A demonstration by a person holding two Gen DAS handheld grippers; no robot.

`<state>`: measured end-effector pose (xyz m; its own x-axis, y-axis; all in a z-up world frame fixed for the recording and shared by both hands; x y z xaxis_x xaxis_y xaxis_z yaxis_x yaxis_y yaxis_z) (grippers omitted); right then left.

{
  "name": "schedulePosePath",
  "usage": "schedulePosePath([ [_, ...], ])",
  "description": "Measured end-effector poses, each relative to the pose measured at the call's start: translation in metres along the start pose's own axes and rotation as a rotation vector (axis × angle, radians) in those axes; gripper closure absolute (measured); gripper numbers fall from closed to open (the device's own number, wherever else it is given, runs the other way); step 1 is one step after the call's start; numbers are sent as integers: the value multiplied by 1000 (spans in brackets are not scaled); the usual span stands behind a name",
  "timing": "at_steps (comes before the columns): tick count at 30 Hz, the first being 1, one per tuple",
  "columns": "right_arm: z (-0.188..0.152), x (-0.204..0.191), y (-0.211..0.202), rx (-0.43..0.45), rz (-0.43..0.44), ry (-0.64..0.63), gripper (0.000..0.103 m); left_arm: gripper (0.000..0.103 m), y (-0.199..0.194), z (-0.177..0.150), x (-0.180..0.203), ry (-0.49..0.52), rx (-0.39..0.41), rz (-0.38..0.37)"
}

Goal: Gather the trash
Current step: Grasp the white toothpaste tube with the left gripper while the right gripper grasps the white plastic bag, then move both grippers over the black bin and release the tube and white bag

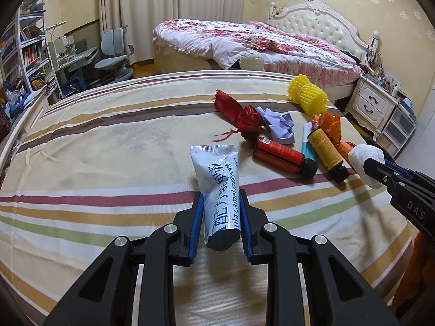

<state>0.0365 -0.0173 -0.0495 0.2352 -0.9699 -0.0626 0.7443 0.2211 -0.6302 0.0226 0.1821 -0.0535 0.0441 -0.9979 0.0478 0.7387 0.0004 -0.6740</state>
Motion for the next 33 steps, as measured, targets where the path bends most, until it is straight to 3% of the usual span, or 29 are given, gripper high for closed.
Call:
schedulePosePath([
  [17,8,24,-37,92,-44,27,77,77,-34,14,28,15,102,-62],
  [33,20,112,-43,141,-211,137,77,77,-17,46,129,130,159,-202],
])
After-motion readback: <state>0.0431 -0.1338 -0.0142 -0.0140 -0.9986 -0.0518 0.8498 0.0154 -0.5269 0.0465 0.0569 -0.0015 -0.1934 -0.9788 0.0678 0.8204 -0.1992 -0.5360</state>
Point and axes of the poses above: each gripper's, at about its wrist camera, not at the fingertips, and y roughly the way its jaws point, x to its right, z to its top, the point moved 3 cm from there along y, roughly the way its jaws point, and after that the axes turned 5 degrees about x, right-handed, at the moved point
